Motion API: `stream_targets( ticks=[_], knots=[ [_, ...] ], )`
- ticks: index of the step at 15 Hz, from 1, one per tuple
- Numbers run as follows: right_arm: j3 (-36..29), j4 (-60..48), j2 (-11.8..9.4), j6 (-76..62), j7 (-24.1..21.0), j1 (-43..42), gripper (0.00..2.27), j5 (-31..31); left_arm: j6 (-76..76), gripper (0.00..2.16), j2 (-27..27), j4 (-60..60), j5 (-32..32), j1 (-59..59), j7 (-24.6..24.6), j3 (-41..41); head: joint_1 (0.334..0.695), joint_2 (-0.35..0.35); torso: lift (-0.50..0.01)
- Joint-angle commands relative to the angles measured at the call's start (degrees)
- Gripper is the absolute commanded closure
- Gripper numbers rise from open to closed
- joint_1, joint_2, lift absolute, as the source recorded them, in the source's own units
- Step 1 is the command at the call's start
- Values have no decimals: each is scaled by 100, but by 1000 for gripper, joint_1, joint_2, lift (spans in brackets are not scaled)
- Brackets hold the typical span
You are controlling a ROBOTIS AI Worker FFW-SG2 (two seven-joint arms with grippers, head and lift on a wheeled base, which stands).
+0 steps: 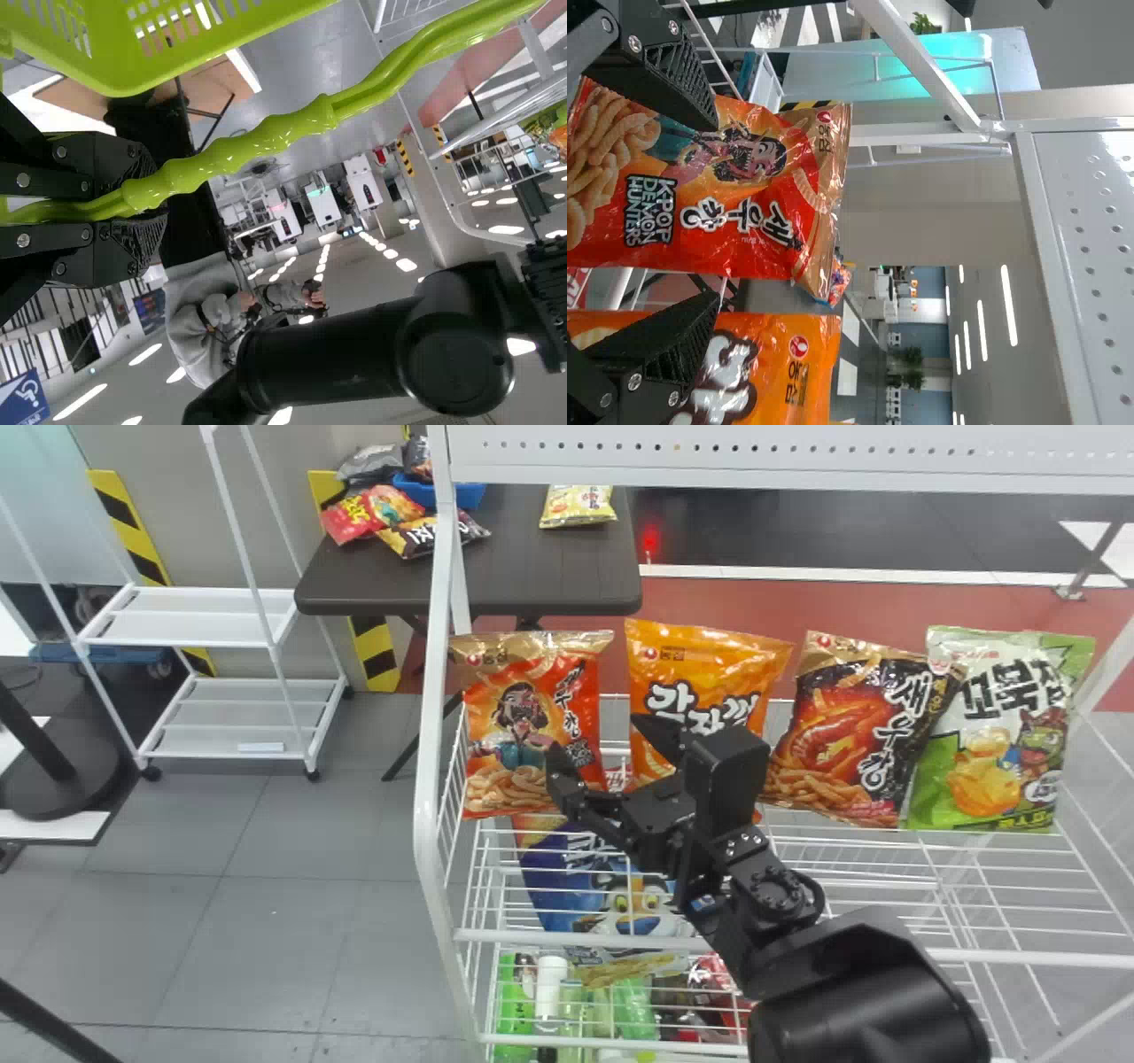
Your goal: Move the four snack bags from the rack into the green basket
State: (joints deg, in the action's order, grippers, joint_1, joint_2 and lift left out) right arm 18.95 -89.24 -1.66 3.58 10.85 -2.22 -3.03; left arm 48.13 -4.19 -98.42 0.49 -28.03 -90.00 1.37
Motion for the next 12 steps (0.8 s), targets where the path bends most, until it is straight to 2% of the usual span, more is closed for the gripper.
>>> stream_targets(
  ticks=[1,5,9,11,12],
  knots=[
    [29,293,8,95,154,-314,154,-162,0,1993,-46,16,22,43,-57,-5,695,33,0],
    [170,820,157,377,313,-842,178,-189,-18,1993,-55,86,39,114,-57,21,695,66,0],
    [381,1181,171,851,471,-1299,272,-268,-53,1993,-73,104,39,122,-57,30,695,98,0],
    [451,1269,171,1308,559,-1483,579,-241,-53,1993,-82,130,39,157,-57,39,695,112,0],
    [486,1286,171,1607,638,-1580,1055,-189,-53,1993,-99,165,30,210,-57,83,695,117,0]
  ],
)
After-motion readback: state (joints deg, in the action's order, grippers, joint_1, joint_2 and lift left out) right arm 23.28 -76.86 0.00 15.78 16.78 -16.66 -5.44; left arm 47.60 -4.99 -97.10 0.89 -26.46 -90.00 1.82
